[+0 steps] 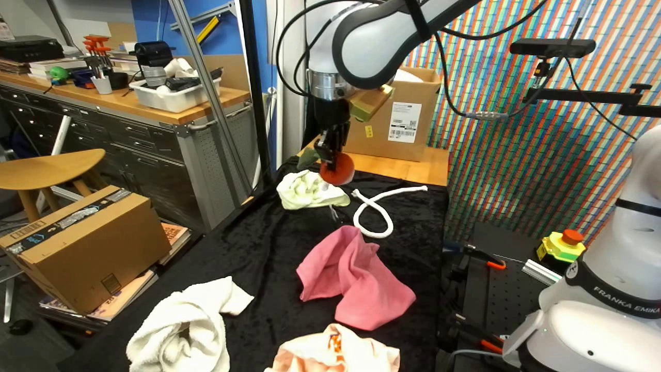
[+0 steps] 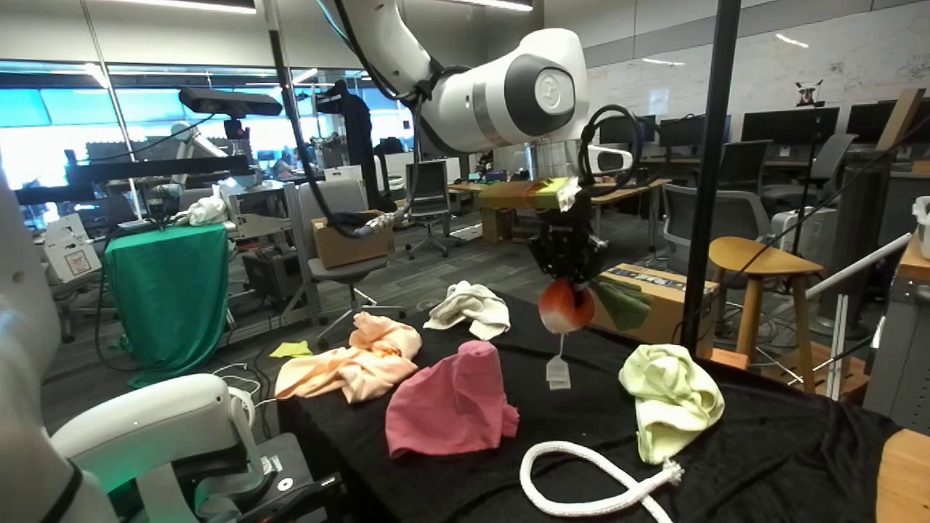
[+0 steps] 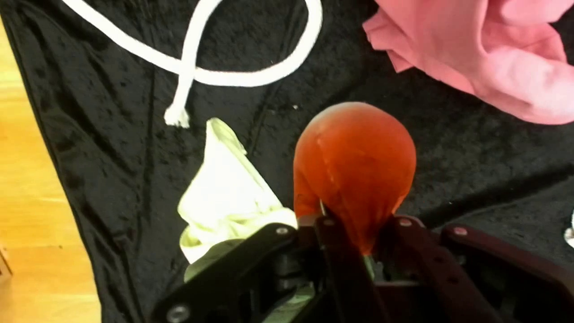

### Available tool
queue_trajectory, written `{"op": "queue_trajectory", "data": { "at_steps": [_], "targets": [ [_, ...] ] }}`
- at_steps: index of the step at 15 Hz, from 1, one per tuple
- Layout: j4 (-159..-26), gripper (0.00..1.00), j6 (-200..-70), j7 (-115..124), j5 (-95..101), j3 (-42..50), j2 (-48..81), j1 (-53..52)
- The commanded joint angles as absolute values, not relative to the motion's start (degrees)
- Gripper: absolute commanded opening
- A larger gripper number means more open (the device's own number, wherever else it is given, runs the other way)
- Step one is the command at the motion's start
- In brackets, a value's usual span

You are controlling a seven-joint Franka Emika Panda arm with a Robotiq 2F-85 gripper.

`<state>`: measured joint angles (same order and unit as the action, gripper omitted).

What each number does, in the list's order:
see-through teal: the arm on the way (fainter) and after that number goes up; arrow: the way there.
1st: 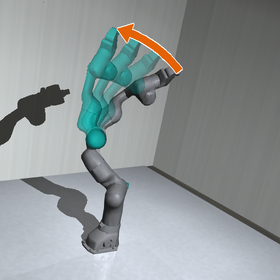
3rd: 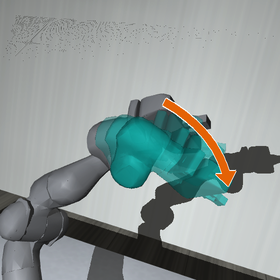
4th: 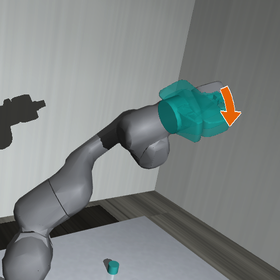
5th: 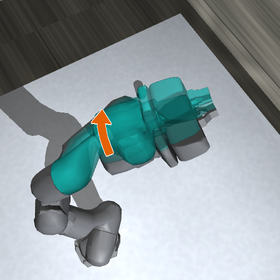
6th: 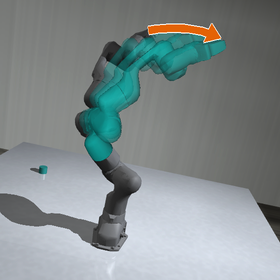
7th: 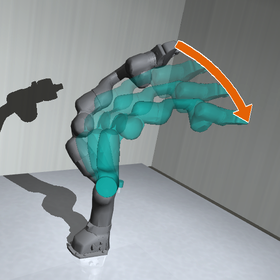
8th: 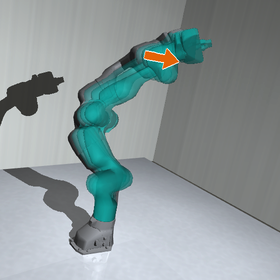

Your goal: Pile up the objects on the table.

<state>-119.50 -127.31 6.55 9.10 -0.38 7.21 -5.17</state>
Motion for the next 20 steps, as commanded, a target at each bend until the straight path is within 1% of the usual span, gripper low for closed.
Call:
{"op": "queue_trajectory", "data": {
  "at_steps": [1, 8, 16, 17, 18, 19, 20],
  "targets": [
    [-128.3, 0.11, -132.5, 9.3, 10.1, 1.0, 3.1, -2.5],
    [-134.3, 0.11, -140.2, 15.3, 13.1, 4.4, 8.0, 0.8],
    [-135.5, 0.12, -145.3, 21.6, 15.5, 6.0, 11.0, -0.6],
    [-135.6, 0.14, -145.5, 22.2, 15.9, 6.0, 11.1, -0.8],
    [-135.7, 0.43, -145.5, 22.8, 16.4, 6.0, 11.2, -1.1],
    [-135.7, 0.45, -145.4, 23.1, 16.3, 5.9, 11.1, -1.2],
    [-135.8, 0.5, -145.4, 23.6, 16.4, 5.9, 11.0, -1.4]
  ]
}}
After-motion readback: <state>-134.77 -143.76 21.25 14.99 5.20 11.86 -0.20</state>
